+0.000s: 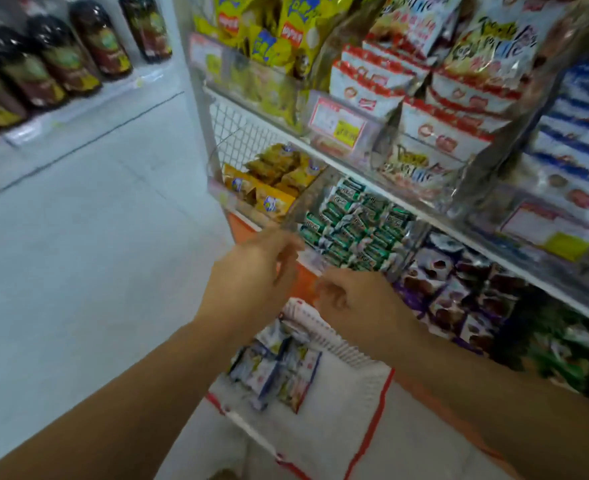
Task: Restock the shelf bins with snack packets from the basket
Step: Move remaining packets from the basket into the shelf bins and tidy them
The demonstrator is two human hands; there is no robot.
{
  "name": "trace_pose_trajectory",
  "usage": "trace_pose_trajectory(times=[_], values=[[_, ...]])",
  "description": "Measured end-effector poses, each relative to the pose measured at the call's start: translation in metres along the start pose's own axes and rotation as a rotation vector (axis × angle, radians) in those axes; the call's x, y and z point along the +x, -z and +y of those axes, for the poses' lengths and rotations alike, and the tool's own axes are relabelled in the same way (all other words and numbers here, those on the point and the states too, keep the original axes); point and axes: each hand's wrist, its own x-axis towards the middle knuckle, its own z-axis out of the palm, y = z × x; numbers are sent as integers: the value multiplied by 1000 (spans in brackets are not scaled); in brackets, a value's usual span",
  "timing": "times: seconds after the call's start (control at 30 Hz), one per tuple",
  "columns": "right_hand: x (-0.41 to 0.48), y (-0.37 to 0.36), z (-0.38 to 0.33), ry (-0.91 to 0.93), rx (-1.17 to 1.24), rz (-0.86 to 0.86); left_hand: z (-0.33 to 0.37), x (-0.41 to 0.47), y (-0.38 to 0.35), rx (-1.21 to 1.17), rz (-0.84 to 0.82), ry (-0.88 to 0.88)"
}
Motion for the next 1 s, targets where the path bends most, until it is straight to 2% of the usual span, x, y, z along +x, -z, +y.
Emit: trace_pose_trajectory(times=[0.13,0.27,0.4,0.53,0.6,0.73,0.83,0.9,1.0], values=[[-12,-48,23,-120,-62,-195,-33,-69,-33,32,-176,400],[-23,-89,39,-173,-106,-302,-56,-125,-53,-49,-277,622],[-14,-130,56,-235,-132,-362,-88,-159,-80,-184,-235,720],[9,-171,87,-231,-223,-379,-128,-171,-130,-145,-267,721],[24,-197,106,-198,-334,-374,-150,-174,-160,-90,-333,727],[62,-247,148,-135,-376,-412,-198,-179,-223,-80,-365,800],[93,-287,183,-4,-406,-476,-232,-179,-270,22,-455,744],[110,-310,197,84,-467,-474,-249,-176,-297,44,-508,766],[135,-339,209,134,-447,-479,-266,-167,-333,123,-552,744]])
